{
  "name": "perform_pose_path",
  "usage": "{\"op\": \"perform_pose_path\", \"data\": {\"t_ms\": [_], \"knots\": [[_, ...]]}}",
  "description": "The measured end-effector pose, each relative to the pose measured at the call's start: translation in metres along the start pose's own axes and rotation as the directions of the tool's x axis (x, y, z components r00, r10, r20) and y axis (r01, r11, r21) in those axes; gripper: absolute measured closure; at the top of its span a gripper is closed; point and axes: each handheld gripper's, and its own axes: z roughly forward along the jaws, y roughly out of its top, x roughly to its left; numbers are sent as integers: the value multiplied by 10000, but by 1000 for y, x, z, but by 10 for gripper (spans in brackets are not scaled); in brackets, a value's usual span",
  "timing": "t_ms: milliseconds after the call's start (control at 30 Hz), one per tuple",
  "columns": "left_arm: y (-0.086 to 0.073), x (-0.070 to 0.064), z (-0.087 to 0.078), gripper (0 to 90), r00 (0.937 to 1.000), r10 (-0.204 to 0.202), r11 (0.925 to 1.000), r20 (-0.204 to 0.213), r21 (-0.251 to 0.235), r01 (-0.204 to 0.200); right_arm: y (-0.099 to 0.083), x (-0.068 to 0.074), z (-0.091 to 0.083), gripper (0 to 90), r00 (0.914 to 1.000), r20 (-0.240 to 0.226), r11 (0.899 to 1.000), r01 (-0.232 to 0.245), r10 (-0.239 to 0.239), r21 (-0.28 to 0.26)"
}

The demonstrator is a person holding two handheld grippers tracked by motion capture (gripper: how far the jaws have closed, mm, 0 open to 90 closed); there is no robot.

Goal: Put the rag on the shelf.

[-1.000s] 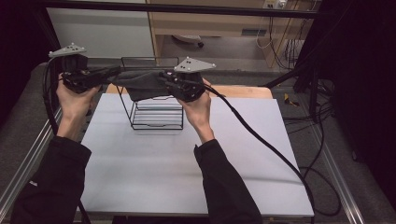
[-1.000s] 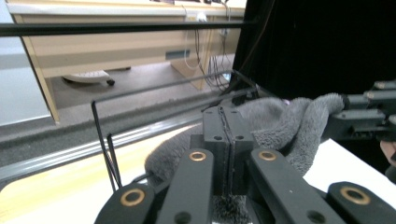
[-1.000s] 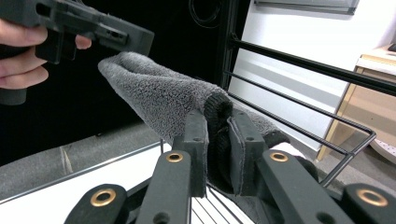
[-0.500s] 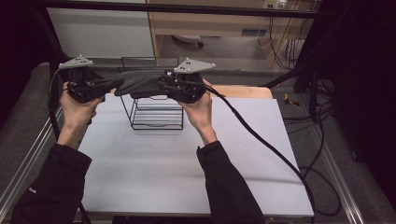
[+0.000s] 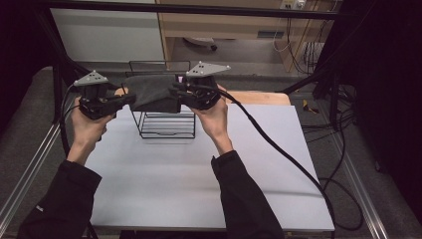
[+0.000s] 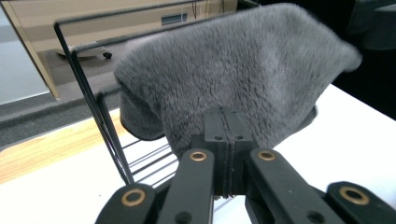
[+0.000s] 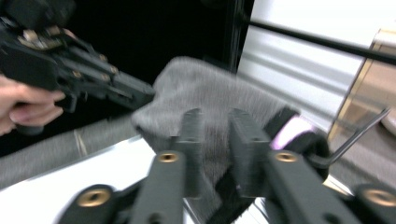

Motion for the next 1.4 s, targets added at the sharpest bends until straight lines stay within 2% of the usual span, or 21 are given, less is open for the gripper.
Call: {"op": "perform_pose_path", "data": {"t_ms": [100,267,500,633,733,833,933,1000,1067,1133,1267,1400], "knots": [[-6,-1,4,896,10000,66,9999,-57,135,-65,-9,-3,7,869,9999,95,9989,-145,141,440],[-14,-1,14,895,9998,-20,9998,-185,193,23,-24,-10,14,897,9984,271,9961,-516,498,722],[-18,3,25,895,9994,-202,9996,-294,174,207,-36,-17,22,886,9966,408,9940,-749,718,802],[-17,3,20,881,9996,-189,9998,-200,113,192,-36,-16,19,833,9984,247,9963,-523,507,679],[-17,0,14,837,9998,-139,9999,-129,45,140,-32,-13,12,736,9989,86,9977,-462,458,496],[-17,-2,7,738,10000,-48,9999,-87,94,49,-27,-11,3,599,9989,-77,9983,-459,462,347],[-18,-3,1,590,9998,59,9997,-199,223,-55,-23,-10,-6,441,9987,-73,9978,-511,514,419],[-19,-2,-3,485,9996,67,9995,-261,308,-59,-22,-11,-12,366,9985,-61,9972,-536,540,526],[-21,0,-5,373,9999,19,9995,-163,327,-13,-23,-13,-19,280,9977,-75,9961,-667,672,581],[-25,0,-7,302,9999,8,9990,-149,441,-1,-26,-14,-26,193,9968,-62,9945,-792,798,680],[-35,0,-7,206,9996,168,9974,-211,703,-152,-34,-18,-40,99,9971,87,9934,-760,755,859],[-49,-3,-6,151,9992,299,9957,-249,881,-276,-47,-24,-56,49,9962,254,9920,-851,830,936]]}}
